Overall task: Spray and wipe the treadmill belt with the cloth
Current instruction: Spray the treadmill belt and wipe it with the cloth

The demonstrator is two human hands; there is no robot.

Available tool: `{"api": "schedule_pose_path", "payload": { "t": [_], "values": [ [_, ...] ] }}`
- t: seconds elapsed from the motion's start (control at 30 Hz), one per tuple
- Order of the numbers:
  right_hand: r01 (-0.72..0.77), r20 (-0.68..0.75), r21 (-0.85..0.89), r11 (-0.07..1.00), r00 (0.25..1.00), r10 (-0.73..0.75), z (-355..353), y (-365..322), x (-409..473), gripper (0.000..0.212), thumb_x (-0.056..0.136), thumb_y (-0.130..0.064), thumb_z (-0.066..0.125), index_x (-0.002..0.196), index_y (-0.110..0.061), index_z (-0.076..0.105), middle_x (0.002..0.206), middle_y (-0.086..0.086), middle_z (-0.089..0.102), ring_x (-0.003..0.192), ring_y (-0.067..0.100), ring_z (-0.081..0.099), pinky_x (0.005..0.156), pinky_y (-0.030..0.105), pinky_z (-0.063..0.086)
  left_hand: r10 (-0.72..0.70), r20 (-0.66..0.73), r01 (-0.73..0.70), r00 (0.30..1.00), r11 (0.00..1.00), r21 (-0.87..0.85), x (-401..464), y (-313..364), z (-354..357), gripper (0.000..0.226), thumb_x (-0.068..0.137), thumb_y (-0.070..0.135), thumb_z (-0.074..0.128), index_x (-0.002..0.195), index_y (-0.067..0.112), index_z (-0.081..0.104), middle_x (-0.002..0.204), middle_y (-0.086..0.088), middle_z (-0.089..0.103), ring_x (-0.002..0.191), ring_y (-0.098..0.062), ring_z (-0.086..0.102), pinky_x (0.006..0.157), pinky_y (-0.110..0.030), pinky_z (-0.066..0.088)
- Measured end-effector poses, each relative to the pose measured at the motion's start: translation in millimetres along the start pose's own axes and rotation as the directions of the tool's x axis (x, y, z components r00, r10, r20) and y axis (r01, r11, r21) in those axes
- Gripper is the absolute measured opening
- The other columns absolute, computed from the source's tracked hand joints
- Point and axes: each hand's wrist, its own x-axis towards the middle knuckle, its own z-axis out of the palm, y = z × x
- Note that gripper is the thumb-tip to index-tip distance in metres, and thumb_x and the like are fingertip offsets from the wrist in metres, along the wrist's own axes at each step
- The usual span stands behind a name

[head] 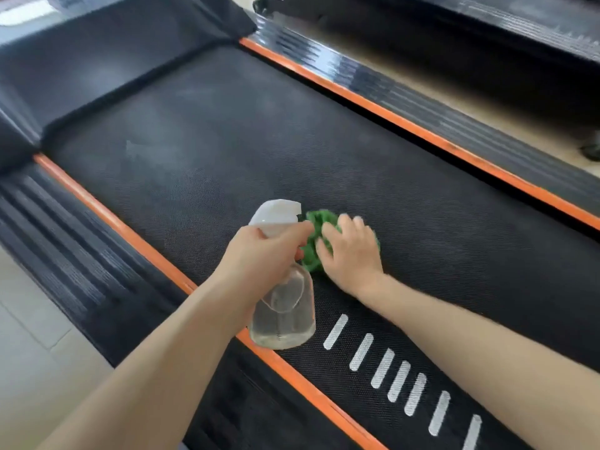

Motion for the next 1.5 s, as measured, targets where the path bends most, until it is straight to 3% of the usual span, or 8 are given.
{"api": "schedule_pose_path", "payload": {
  "t": [0.2, 0.57, 0.67, 0.8, 1.0, 1.13, 1.33, 1.5],
  "values": [
    [0.194, 0.212, 0.061, 0.979, 0.956, -0.203, -73, 40, -170, 0.019, 0.087, -0.038, 0.061, 0.082, -0.02, 0.055, 0.089, -0.002, 0.048, 0.079, 0.021, 0.043, 0.07, 0.036, 0.036, -0.023, 0.092, 0.022, 0.995, 1.0, 0.014, -1, 6, 15, 0.031, 0.092, 0.044, 0.076, 0.073, 0.02, 0.075, 0.079, 0.004, 0.074, 0.08, -0.018, 0.07, 0.086, -0.04, 0.062],
    [0.286, 0.116, 0.009, 0.958, 0.951, -0.285, -67, 52, -167, 0.02, 0.085, -0.034, 0.064, 0.081, -0.016, 0.058, 0.087, 0.004, 0.052, 0.076, 0.025, 0.045, 0.069, 0.037, 0.038, -0.044, 0.04, 0.04, 0.998, 0.994, 0.098, 4, -1, 33, 0.035, 0.089, 0.049, 0.075, 0.073, 0.019, 0.076, 0.07, 0.003, 0.069, 0.072, -0.021, 0.065, 0.07, -0.031, 0.052],
    [0.212, 0.036, 0.026, 0.977, 0.977, -0.213, -48, 52, -110, 0.02, 0.09, -0.031, 0.06, 0.081, -0.015, 0.053, 0.086, 0.007, 0.049, 0.076, 0.027, 0.043, 0.064, 0.04, 0.04, -0.045, 0.015, 0.043, 0.999, 0.996, 0.081, 6, -3, 35, 0.036, 0.083, 0.052, 0.078, 0.07, 0.019, 0.077, 0.074, -0.002, 0.072, 0.077, -0.029, 0.073, 0.082, -0.045, 0.063],
    [0.116, -0.05, -0.01, 0.993, 0.992, -0.116, 1, 54, 7, 0.025, 0.094, -0.034, 0.052, 0.085, -0.011, 0.059, 0.086, 0.014, 0.052, 0.076, 0.032, 0.048, 0.062, 0.043, 0.043, -0.015, -0.007, 0.016, 1.0, 0.997, 0.079, 5, -2, 28, 0.058, 0.08, 0.055, 0.081, 0.106, 0.003, 0.077, 0.09, -0.011, 0.079, 0.077, -0.025, 0.072, 0.088, -0.049, 0.063],
    [-0.211, 0.03, -0.114, 0.971, 0.976, 0.216, 28, 32, 97, 0.034, 0.099, -0.041, 0.044, 0.111, -0.015, 0.063, 0.106, 0.012, 0.057, 0.095, 0.034, 0.051, 0.077, 0.042, 0.04, 0.007, -0.084, -0.002, 0.996, 0.999, 0.051, 1, -7, 6, 0.028, 0.076, 0.056, 0.085, 0.078, 0.028, 0.083, 0.093, -0.004, 0.083, 0.096, -0.034, 0.08, 0.098, -0.052, 0.061],
    [-0.089, 0.013, -0.032, 0.996, 0.996, 0.09, 2, 27, 31, 0.026, 0.093, -0.038, 0.051, 0.083, -0.015, 0.058, 0.087, 0.008, 0.053, 0.079, 0.03, 0.048, 0.066, 0.04, 0.043, 0.021, -0.014, -0.02, 1.0, 0.999, 0.04, -7, -11, 2, 0.026, 0.084, 0.052, 0.083, 0.08, 0.026, 0.083, 0.092, 0.004, 0.083, 0.098, -0.034, 0.079, 0.098, -0.052, 0.062],
    [0.163, 0.171, 0.068, 0.984, 0.97, -0.173, -70, 52, -152, 0.021, 0.089, -0.036, 0.06, 0.082, -0.018, 0.054, 0.088, 0.001, 0.048, 0.079, 0.022, 0.042, 0.068, 0.039, 0.042, 0.002, 0.135, -0.007, 0.991, 0.999, 0.04, -13, -2, 17, 0.026, 0.084, 0.053, 0.081, 0.079, 0.027, 0.083, 0.088, 0.003, 0.082, 0.093, -0.028, 0.079, 0.102, -0.052, 0.058],
    [0.44, 0.112, 0.011, 0.898, 0.892, -0.438, -56, 104, -105, 0.019, 0.09, -0.03, 0.058, 0.081, -0.013, 0.06, 0.085, 0.011, 0.053, 0.074, 0.028, 0.046, 0.064, 0.038, 0.041, -0.014, 0.225, -0.006, 0.974, 0.996, 0.087, -17, -6, 37, 0.031, 0.086, 0.053, 0.082, 0.084, 0.022, 0.084, 0.089, 0.003, 0.082, 0.084, -0.023, 0.077, 0.101, -0.052, 0.061]
  ]
}}
